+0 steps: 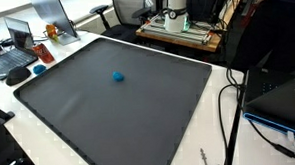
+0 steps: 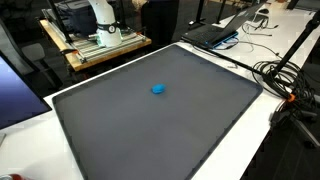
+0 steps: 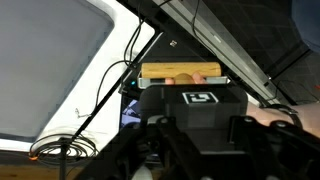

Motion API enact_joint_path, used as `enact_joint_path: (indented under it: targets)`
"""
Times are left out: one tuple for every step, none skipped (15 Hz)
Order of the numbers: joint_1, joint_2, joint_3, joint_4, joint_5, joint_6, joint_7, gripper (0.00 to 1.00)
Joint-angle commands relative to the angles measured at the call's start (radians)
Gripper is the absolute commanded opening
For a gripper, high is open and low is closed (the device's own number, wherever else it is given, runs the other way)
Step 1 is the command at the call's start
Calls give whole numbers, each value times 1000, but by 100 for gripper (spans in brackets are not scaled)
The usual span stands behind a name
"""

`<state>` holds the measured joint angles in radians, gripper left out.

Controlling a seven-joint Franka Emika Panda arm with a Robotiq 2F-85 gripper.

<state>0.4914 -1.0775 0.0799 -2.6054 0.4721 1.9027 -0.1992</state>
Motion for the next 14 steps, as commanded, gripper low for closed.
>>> enact_joint_path:
  targets:
    - [-18,-29,-20,-7,37,-36,-40,30]
    - [-20,-32,-22,-8,37,-36,-43,22]
    - [-21,-33,-25,-9,37,-37,-46,22]
    - [-24,-36,-28,-12,38,-35,-49,22]
    - [-29,-38,-27,-15,34,-37,-47,22]
    - [-32,-40,-29,-18,37,-37,-46,22]
    - [-37,-41,-33,-23,42,-33,-43,22]
    - [-46,-43,-31,-27,40,-30,-36,22]
    - [-64,-36,-21,-26,30,-19,-23,22]
    - [-84,-32,-20,-27,17,-16,-14,22]
    - [-106,-26,-18,-29,5,-13,-9,22]
    - [-128,-14,-20,-29,-6,-11,-6,22]
    - [-155,0,-18,-28,-23,-6,-3,22]
    - [-184,16,-13,-28,-44,-3,2,22]
